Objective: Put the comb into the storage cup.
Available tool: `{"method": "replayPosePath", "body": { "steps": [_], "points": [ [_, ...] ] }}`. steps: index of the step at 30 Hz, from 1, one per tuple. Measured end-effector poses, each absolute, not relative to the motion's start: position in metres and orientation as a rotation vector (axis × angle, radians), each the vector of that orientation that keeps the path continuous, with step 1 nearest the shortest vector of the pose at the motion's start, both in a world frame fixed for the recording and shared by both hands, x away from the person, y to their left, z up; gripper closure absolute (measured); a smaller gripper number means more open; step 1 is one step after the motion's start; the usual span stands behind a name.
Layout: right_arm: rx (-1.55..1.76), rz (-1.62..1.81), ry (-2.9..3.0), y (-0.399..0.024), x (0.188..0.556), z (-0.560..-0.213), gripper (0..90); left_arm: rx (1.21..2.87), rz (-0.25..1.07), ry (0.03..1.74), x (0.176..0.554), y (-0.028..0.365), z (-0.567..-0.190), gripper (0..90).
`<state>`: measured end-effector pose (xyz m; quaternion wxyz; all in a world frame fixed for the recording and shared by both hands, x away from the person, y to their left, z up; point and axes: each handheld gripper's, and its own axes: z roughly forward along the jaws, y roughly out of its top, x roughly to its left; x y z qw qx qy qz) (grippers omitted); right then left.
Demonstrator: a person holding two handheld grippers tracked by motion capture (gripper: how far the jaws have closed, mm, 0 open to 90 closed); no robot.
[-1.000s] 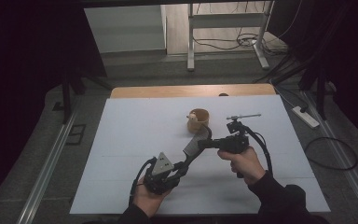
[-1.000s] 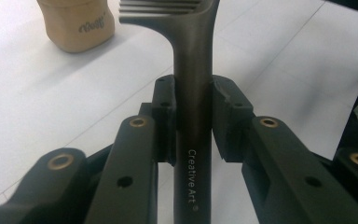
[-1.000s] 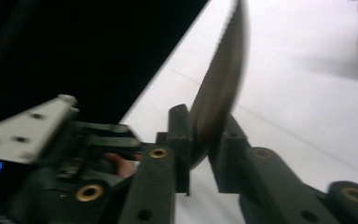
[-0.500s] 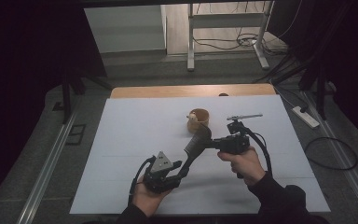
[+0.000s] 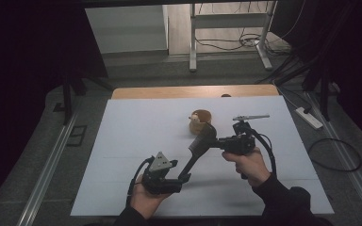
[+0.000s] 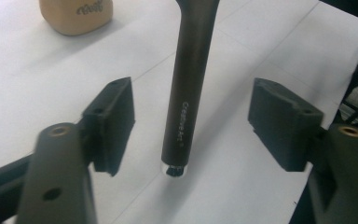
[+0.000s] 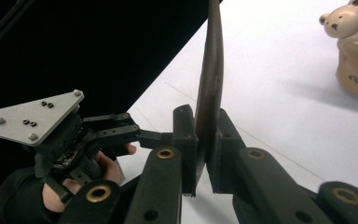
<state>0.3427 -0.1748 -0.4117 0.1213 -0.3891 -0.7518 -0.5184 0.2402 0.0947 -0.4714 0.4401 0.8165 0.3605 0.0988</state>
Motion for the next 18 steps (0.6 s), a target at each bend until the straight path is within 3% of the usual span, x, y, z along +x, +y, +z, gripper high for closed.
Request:
{"method": "replayPosePath", "body": {
  "steps": [7,18],
  "points": [
    [-1.127,-1.521,-2.229,-0.178,0.342,-0.411,83.6,2.038,0.228,0.894,0.239,0.1,-0.471,17.6],
    [-1.067,-1.568,-2.29,-0.182,0.341,-0.407,83.6,2.055,0.222,0.954,0.239,0.112,-0.469,5.5]
  ]
}}
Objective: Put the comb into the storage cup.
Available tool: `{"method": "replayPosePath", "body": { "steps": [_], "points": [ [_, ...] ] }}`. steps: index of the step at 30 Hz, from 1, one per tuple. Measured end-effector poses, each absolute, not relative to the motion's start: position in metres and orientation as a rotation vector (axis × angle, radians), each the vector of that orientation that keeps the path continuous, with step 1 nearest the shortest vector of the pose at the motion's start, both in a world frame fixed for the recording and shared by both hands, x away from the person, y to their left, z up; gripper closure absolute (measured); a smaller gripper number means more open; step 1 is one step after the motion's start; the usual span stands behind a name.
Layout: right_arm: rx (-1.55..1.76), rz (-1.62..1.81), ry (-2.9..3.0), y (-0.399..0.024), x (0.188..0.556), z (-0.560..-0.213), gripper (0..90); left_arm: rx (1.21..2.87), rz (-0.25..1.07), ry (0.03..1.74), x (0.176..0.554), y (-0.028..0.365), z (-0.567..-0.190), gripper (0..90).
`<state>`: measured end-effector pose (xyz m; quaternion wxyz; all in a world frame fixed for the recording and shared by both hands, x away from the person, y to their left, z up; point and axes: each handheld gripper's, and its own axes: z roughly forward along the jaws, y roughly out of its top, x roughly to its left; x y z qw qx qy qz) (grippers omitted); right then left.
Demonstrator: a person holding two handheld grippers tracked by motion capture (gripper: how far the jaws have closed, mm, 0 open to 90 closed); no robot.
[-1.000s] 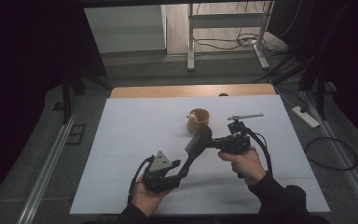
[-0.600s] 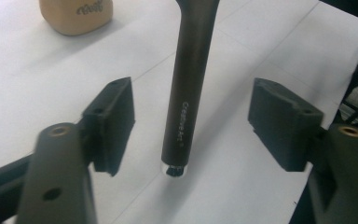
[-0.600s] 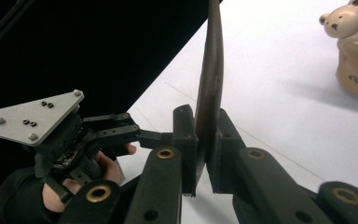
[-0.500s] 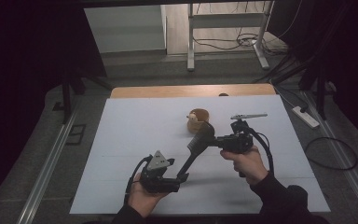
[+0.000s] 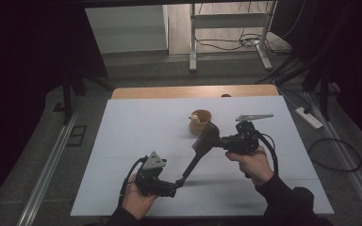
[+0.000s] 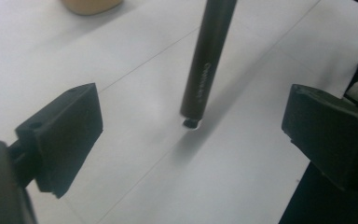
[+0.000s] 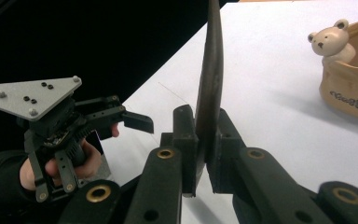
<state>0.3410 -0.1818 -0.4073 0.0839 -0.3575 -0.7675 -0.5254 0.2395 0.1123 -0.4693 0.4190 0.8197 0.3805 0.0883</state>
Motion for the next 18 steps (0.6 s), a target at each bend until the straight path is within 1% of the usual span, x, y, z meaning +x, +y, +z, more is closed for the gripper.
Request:
{"method": "replayPosePath", "body": {
  "steps": [5,13,18],
  "points": [
    [-1.067,-1.569,-2.303,-0.184,0.342,-0.406,83.6,2.06,0.225,0.961,0.239,0.121,-0.47,2.1],
    [-1.065,-1.582,-2.334,-0.188,0.343,-0.404,83.6,2.036,0.271,0.969,0.235,0.139,-0.466,1.4],
    [-1.086,-1.589,-2.35,-0.191,0.344,-0.401,83.6,2.02,0.258,0.983,0.232,0.148,-0.466,1.0]
  ]
}}
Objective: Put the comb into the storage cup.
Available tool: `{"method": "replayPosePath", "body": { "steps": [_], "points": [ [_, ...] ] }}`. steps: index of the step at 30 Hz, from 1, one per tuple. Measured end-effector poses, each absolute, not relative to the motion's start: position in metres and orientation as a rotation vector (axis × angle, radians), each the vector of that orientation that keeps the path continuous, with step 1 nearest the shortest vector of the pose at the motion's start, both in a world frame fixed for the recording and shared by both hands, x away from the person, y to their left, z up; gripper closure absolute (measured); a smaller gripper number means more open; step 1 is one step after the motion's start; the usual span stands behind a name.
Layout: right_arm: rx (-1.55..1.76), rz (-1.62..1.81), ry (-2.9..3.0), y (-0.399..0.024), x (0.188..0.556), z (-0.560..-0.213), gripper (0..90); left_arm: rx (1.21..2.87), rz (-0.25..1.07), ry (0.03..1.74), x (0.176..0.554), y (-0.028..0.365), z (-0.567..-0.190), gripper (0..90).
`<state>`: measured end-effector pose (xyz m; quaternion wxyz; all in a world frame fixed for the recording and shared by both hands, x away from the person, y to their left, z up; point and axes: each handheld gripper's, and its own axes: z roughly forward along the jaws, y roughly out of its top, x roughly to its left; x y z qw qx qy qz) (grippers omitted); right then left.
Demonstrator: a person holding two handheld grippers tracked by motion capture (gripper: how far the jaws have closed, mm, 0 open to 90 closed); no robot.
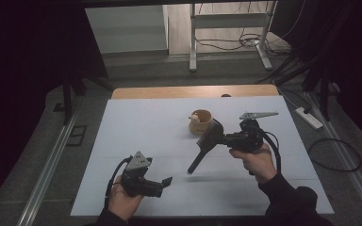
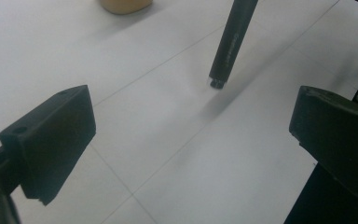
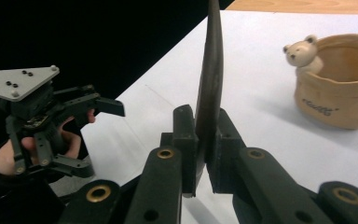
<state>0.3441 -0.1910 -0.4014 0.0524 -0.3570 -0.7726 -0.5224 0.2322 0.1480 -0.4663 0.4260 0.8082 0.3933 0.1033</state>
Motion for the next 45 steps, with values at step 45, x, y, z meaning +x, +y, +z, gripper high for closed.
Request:
{"method": "replayPosePath", "body": {
  "steps": [45],
  "points": [
    [-1.246,-1.643,-2.339,-0.204,0.386,-0.377,83.6,1.927,0.293,1.144,0.182,0.225,-0.473,0.3]
  ]
}}
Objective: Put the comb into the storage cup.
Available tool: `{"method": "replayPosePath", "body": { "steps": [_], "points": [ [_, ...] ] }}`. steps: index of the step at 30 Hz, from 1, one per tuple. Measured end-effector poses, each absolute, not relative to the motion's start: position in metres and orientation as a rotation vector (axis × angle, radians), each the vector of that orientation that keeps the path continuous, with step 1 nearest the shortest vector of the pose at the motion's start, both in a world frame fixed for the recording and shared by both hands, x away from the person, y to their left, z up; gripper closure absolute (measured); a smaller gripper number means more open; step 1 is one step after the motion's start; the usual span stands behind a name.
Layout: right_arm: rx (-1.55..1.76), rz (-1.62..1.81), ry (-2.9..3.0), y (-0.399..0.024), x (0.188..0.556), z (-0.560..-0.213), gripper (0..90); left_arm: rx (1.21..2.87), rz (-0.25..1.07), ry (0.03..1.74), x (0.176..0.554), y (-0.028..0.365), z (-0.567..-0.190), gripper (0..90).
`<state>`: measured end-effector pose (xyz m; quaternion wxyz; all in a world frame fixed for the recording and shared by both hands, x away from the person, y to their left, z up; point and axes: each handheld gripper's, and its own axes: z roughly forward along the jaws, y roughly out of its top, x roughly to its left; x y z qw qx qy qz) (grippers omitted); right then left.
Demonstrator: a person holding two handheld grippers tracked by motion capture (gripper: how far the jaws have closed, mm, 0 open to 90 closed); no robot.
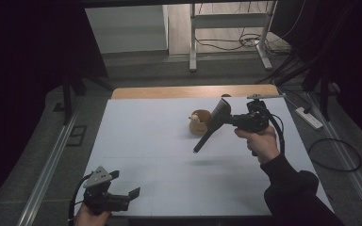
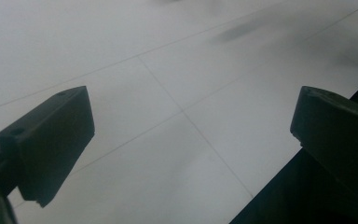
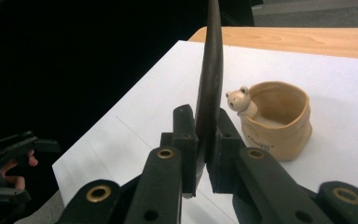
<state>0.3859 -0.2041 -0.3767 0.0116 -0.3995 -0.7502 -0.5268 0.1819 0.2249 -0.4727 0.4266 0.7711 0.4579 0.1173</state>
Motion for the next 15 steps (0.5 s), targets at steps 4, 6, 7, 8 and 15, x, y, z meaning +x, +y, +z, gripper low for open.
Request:
{"method": "replayPosePath", "body": {
  "steps": [4,6,7,8,15],
  "points": [
    [-1.249,-1.652,-2.345,-0.203,0.39,-0.372,83.6,1.931,0.297,1.158,0.179,0.228,-0.474,0.3],
    [-1.252,-1.655,-2.347,-0.203,0.391,-0.37,83.6,1.931,0.294,1.164,0.178,0.23,-0.474,0.3],
    [-1.251,-1.655,-2.35,-0.203,0.392,-0.369,83.7,1.927,0.296,1.165,0.177,0.23,-0.474,0.3],
    [-1.252,-1.656,-2.352,-0.203,0.393,-0.368,83.6,1.924,0.299,1.166,0.176,0.231,-0.474,0.3],
    [-1.265,-1.658,-2.347,-0.202,0.4,-0.365,83.6,1.91,0.316,1.183,0.174,0.236,-0.474,0.3]
  ]
}}
